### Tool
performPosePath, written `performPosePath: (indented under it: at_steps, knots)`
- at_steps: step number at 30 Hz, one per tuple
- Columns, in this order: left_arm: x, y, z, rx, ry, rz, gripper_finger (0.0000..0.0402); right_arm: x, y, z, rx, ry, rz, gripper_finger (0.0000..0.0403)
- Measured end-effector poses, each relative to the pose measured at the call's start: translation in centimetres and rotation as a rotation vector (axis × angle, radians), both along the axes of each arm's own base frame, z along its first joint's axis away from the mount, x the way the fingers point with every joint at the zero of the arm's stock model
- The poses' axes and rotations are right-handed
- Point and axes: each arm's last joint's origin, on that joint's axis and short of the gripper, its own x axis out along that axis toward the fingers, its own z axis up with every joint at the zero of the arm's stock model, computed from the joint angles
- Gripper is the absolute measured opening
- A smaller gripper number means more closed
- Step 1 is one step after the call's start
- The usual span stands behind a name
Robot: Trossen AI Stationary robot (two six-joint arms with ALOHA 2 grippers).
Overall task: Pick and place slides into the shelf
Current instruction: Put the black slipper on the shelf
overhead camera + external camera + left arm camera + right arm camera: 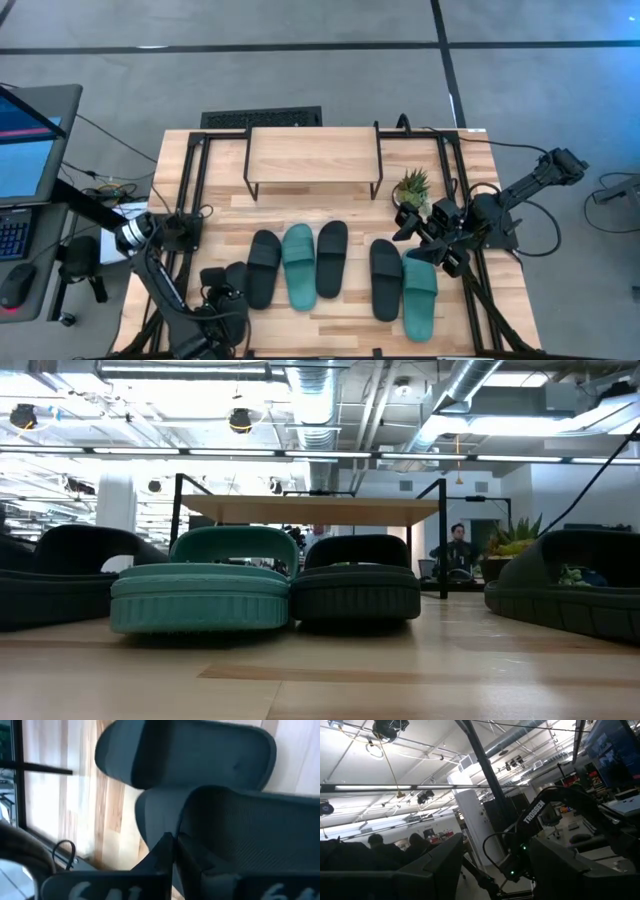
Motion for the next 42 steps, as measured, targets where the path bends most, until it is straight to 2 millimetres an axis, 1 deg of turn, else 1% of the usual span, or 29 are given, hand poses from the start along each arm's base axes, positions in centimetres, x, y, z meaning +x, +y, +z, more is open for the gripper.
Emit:
performPosePath:
  at_steps: [6, 11, 26, 32, 38, 42]
  knots:
    - [1.0, 0.3, 0.6, 0.002, 0.01, -0.046, 0.0, 0.0, 0.0, 0.0, 0.0, 0.0, 0.0, 0.0214]
    - [1.0, 0.3, 0.7, -0.003, 0.016, -0.06, 0.0, 0.0, 0.0, 0.0, 0.0, 0.0, 0.0, 0.0214]
    - [0.9, 0.3, 0.9, -0.027, 0.017, -0.028, 0.0, 0.0, 0.0, 0.0, 0.0, 0.001, 0.0, 0.0214]
    - [0.7, 1.2, 2.7, -0.067, -0.026, -0.024, 0.0, 0.0, 0.0, 0.0, 0.001, 0.001, 0.0, 0.0214]
    - [0.6, 2.2, 4.3, -0.097, -0.02, -0.078, 0.0, 0.0, 0.0, 0.0, 0.0, 0.001, 0.0, 0.0214]
    - [0.1, 3.0, 5.8, -0.132, -0.046, -0.097, 0.0, 0.0, 0.0, 0.0, 0.002, 0.001, 0.001, 0.0214]
